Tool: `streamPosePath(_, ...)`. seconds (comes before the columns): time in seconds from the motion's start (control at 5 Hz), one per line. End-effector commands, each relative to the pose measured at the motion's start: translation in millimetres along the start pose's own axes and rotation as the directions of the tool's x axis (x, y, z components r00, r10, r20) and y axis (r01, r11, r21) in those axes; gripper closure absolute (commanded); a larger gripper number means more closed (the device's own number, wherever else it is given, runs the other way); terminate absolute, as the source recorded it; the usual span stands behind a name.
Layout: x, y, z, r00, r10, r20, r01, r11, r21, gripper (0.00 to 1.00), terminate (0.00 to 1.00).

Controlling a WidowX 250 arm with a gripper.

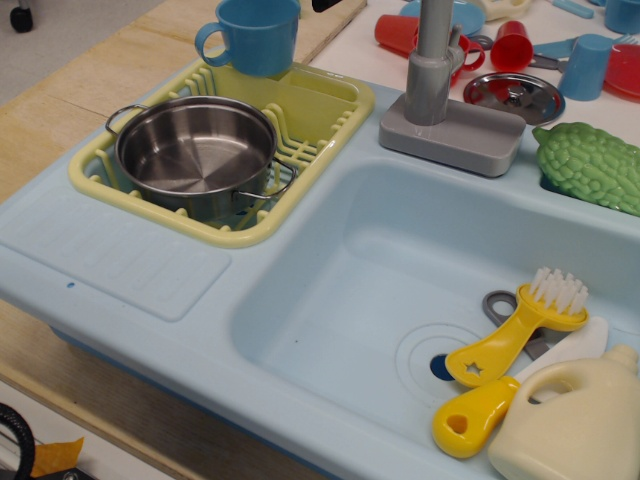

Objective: Put cup into pot or pan

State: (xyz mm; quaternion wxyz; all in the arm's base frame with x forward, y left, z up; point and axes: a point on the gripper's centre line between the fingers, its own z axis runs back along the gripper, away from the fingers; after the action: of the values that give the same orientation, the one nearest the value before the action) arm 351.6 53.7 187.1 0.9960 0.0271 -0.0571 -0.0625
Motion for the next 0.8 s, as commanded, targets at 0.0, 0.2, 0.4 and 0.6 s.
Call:
streamPosePath(0.0,0.0,0.0,0.0,1.000,0.000,0.000,0.000,1.000,0.000,0.00,0.00)
streamPosePath(0.2,3.0,5.2,-13.3,0.999,-0.002,-0.043,0.001,1.000,-0.027,0.00,0.00)
streamPosePath(0.4,1.2,8.6,-23.7,0.999,0.009,-0.042,-0.011,0.999,-0.050,0.00,0.00)
streamPosePath(0.6,4.6,10.7,-31.2,0.998,0.018,-0.054,-0.021,0.998,-0.059,0.00,0.00)
